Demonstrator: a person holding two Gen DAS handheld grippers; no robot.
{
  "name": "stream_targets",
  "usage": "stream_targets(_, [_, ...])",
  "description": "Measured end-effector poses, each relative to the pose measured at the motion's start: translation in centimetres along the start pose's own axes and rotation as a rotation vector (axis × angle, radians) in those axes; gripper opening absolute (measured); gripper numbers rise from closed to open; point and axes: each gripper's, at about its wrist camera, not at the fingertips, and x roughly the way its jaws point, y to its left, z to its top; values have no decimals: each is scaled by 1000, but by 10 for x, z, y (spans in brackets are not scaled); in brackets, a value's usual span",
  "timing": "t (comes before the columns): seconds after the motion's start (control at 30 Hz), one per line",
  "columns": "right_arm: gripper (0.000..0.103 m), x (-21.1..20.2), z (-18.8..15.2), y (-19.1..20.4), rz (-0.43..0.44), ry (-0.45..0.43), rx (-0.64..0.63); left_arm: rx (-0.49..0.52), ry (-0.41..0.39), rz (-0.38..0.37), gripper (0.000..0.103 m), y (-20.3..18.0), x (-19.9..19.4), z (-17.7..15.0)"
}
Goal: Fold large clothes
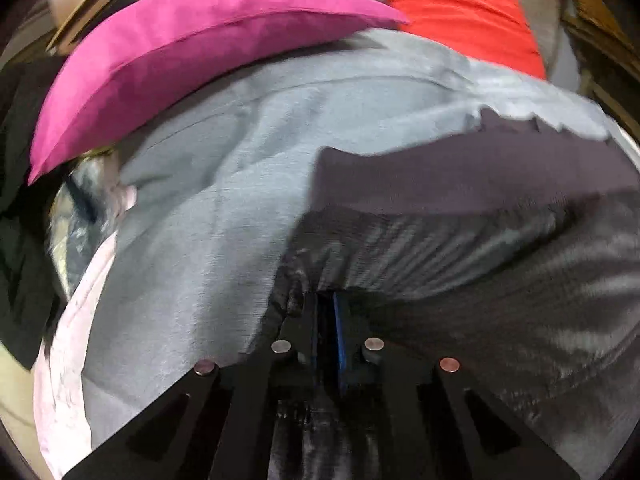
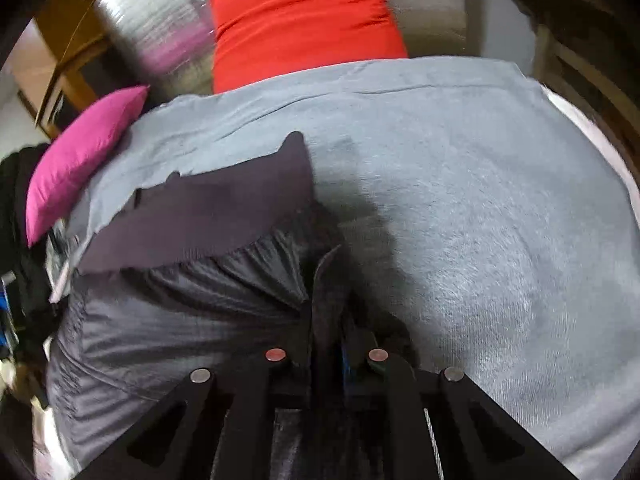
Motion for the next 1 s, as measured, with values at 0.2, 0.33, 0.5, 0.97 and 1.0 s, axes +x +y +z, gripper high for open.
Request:
stream_targets(0.2, [75, -44, -5, 20, -95, -63, 1, -38, -165, 111, 68, 7, -80, -6])
stream_targets(0.33, [75, -94, -24, 62, -149, -181, -99, -74, -306, 99, 76, -10, -142, -27])
stream_targets(0.5, [75, -115, -81, 133, -108, -271, -234, -76, -358, 38, 76, -66, -168, -72])
stream_targets(0.97, [77, -40, -144, 144, -324, -219, -284, -48, -144, 45, 79, -118, -82, -114])
stream_targets(1.0, [77, -39, -145, 142, -318, -223, -268, -45, -142, 46, 79, -118, -83, -114])
